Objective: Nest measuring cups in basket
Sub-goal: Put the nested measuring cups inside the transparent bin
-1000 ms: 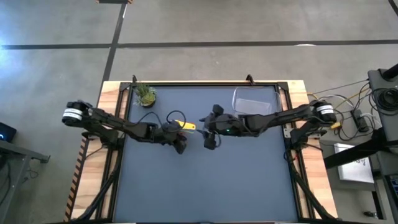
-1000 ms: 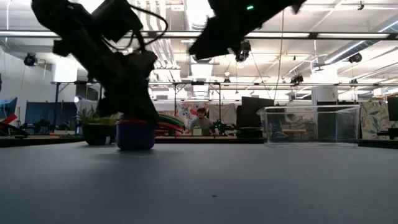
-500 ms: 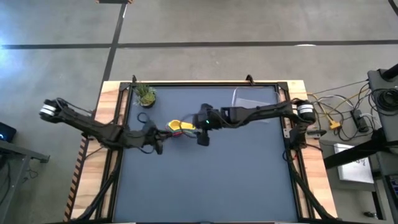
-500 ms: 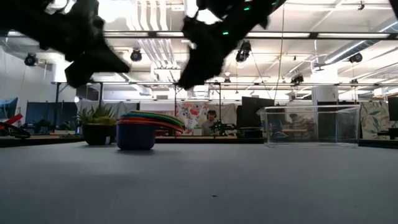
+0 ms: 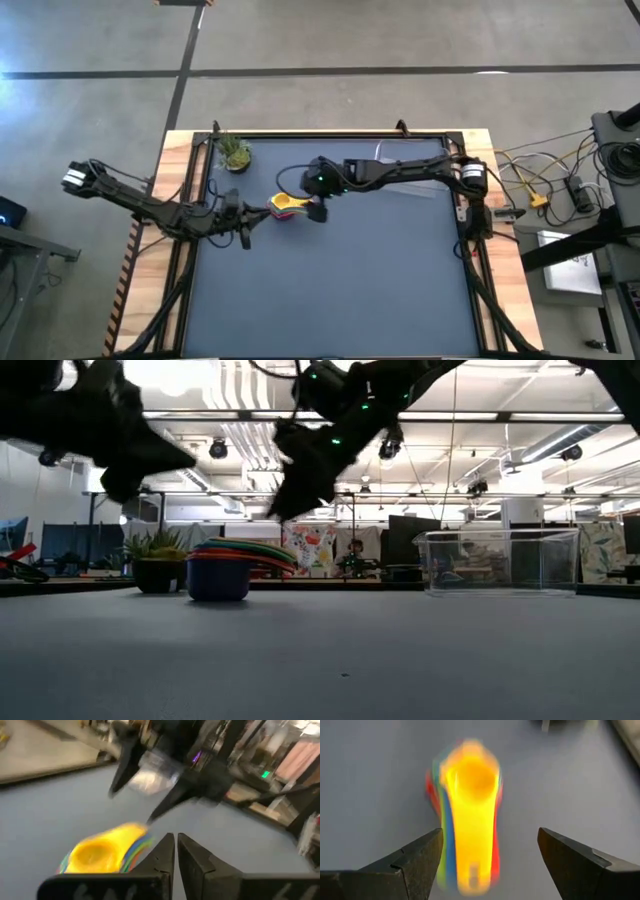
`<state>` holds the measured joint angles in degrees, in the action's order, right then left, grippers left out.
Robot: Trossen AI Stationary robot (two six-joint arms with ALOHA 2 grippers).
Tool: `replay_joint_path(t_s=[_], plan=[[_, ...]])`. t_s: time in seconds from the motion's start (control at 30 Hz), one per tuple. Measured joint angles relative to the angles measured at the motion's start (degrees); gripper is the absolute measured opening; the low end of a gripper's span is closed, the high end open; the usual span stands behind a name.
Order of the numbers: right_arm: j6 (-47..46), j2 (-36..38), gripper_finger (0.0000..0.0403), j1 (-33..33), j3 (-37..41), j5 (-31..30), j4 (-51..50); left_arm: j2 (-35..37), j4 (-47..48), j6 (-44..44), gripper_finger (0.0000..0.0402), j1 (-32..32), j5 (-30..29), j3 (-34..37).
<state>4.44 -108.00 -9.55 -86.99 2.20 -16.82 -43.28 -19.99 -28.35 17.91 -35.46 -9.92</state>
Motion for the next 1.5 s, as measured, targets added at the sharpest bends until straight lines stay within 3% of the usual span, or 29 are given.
replay_joint_path(t_s=[0.23,0.77,1.03,1.27,1.5], plan=[[0.0,-2.0,0.0313,-0.6,-0.8,1.5,0.4,1.7,0.0,5.0,0.0004,0.1,-0.1,0.1],[-3.4,-5.1,0.0314,-1.2,-0.9,4.5,2.9,-1.6,-2.0,7.9,0.0004,0.0,-1.5,-0.1],[-3.9,-7.7,0.0339,-1.1,-1.3,5.5,3.7,-2.6,-2.2,7.9,0.0004,0.0,-1.5,-0.2],[-4.0,-12.9,0.0358,-0.7,-5.0,6.0,2.9,-3.2,-2.3,7.6,0.0004,-0.1,-1.5,-0.2],[-1.8,-18.0,0.0358,-0.4,-13.3,6.9,-6.4,-3.3,-2.3,7.3,0.0004,0.0,-1.5,-0.2]])
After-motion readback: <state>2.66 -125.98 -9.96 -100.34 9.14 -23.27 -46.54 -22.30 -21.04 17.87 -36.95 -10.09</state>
